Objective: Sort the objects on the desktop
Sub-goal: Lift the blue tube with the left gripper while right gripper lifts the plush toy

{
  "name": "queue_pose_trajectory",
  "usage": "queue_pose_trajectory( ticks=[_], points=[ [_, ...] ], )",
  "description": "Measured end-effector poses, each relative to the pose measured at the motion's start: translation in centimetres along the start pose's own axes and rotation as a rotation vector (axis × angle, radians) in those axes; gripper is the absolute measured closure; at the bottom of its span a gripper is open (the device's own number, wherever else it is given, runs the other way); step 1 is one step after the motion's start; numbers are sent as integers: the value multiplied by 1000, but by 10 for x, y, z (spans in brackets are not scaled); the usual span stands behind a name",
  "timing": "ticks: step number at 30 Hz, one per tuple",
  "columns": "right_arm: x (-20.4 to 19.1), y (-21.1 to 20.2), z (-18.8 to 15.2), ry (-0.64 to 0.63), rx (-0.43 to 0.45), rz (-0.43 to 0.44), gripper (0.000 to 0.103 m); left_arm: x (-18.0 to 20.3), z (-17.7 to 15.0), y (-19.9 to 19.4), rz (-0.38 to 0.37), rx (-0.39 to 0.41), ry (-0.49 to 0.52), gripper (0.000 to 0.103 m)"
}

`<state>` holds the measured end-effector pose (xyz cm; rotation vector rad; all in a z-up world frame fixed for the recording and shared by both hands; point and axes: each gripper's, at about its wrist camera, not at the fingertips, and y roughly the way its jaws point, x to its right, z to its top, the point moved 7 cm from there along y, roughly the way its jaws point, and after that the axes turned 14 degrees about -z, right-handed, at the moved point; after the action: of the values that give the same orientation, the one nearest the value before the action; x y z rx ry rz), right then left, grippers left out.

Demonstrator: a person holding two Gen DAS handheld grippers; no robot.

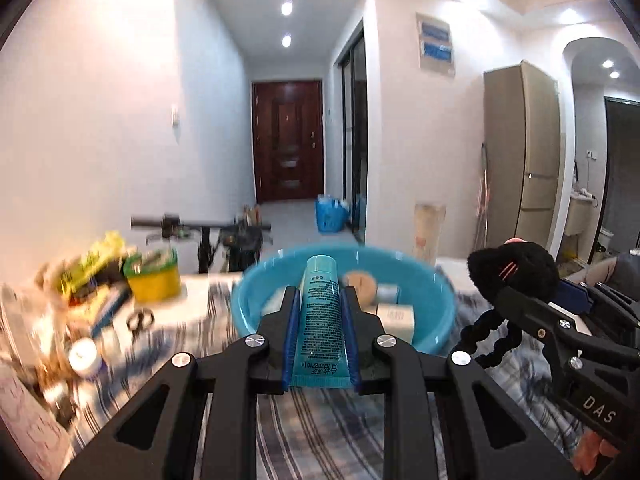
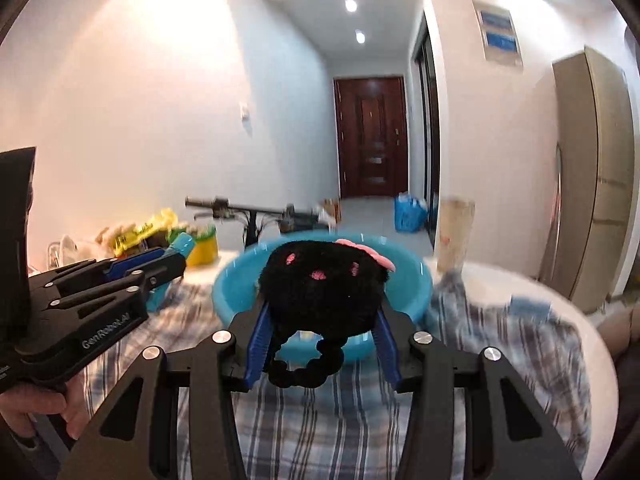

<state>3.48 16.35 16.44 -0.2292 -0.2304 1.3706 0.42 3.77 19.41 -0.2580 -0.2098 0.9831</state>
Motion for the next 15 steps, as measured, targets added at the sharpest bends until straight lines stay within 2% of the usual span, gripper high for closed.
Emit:
queue_pose_trajectory(
  ticks=[6,15],
  points=[
    [-2,-28,47,5,140,-9,58,2,46,-27,19,122,38,81],
    [-9,-64,77,14,285,-14,58,5,88,-57,12,243,72,81]
  ],
)
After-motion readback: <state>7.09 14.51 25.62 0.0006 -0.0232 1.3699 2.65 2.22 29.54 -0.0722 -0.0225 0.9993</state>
